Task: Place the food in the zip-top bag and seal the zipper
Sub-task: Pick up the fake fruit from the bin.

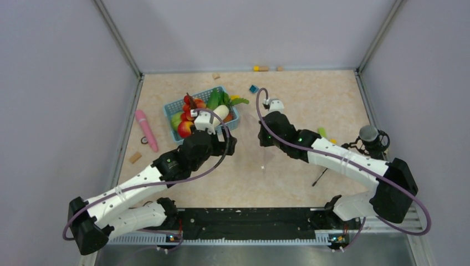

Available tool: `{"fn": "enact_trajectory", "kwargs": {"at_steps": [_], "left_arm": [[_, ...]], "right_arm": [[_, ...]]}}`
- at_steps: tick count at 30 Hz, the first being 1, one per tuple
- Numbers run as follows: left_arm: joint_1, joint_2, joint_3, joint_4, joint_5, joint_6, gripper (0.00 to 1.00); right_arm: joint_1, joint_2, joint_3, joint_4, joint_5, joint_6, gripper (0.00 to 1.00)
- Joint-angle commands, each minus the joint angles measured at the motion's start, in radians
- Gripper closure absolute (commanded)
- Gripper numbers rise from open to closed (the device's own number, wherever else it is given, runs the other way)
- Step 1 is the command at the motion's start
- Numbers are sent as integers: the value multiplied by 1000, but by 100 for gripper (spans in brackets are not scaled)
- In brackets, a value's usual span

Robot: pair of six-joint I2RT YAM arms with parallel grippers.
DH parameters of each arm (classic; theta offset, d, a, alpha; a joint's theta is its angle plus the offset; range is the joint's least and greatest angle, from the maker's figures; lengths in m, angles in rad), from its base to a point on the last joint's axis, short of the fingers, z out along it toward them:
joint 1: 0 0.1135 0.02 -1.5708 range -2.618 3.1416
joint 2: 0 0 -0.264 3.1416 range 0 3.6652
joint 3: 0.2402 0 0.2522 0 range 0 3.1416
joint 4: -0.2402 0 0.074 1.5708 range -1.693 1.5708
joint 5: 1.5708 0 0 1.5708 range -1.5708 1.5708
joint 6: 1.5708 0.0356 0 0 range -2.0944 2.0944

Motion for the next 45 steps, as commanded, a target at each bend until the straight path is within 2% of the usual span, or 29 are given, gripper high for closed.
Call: {"fn": "enact_trajectory", "kwargs": {"at_steps": [1,6,11,14,16,22,32,45], "left_arm": [[15,-12,48,-9,-49,16,5],[89,3,102,-55,-113,16,5],[304,37,131,-30,-39,6,6],[391,86,173,-16,-65,36,6],[448,131,203,19,-29,79,6],[595,300,297,108,82,168,16],[648,489,404,164,191,250,45],[649,574,440,158,123,293,66]], "right_arm": [[4,-29,64,-66,144,23,100],[4,-61,72,-142,204,8,100],[3,-77,66,-187,254,2,100],[2,-85,60,-189,247,-11,100],[-2,-91,54,-192,241,-15,100],[-20,-120,18,-196,222,-22,100],[-46,-115,5,-181,135,-52,100],[-52,-99,23,-163,116,-79,100]]}}
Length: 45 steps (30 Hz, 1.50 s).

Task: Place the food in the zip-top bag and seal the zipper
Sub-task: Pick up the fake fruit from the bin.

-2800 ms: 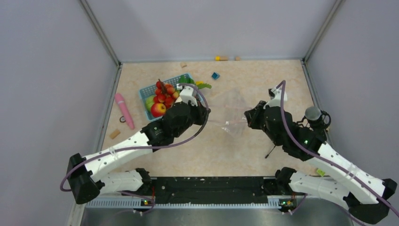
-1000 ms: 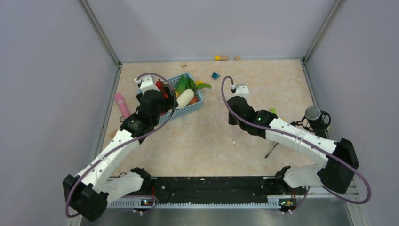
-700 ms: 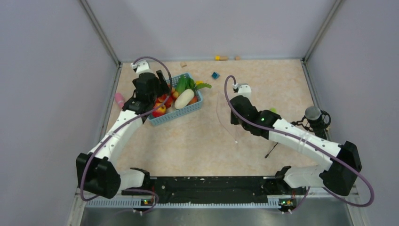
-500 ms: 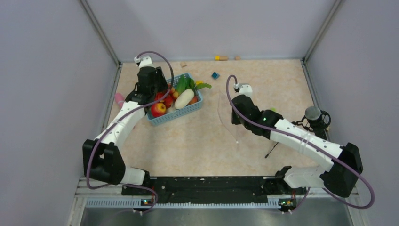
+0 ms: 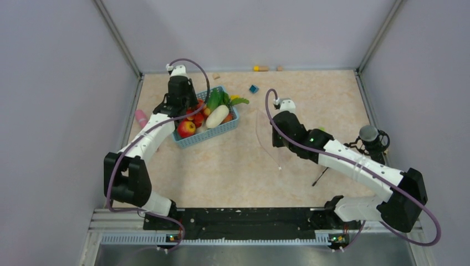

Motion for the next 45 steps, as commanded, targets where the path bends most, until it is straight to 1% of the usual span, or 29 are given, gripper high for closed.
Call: {"fn": "enact_trajectory", "kwargs": {"at_steps": [1,5,8,9,12,13,19,22,25,31,35,43,45], "left_arm": [[4,30,48,44,-31,24,68],[4,46,45,45,-43,28,70],[4,52,43,60,-56,39,75],[4,54,41,68,-65,44,79],[4,66,50,68,-86,52,96],[4,66,55,65,-85,52,100],[4,4,49,71,-32,63,100],[4,-63,32,82,-5,66,100],[3,-145,20,89,-16,53,100],[1,-270,-8,106,61,66,100],[1,-338,-16,102,166,48,100],[-5,-434,-42,139,554,-11,100],[-10,-451,-60,189,647,-53,100]], "right_arm": [[-13,3,17,38,-4,-21,100],[-14,11,20,40,-16,-29,100],[-13,15,19,43,-18,-28,100],[-14,14,17,43,-17,-28,100],[-13,13,6,52,-18,-29,100],[-13,13,6,53,-18,-30,100],[-13,2,4,51,-20,-23,100],[-13,-2,12,41,-22,-14,100],[-13,3,30,25,-33,-9,100],[-14,16,57,11,-45,0,100],[-14,29,76,0,-51,12,100],[-21,67,118,-30,-111,13,100],[-23,73,126,-32,-119,14,100]]}}
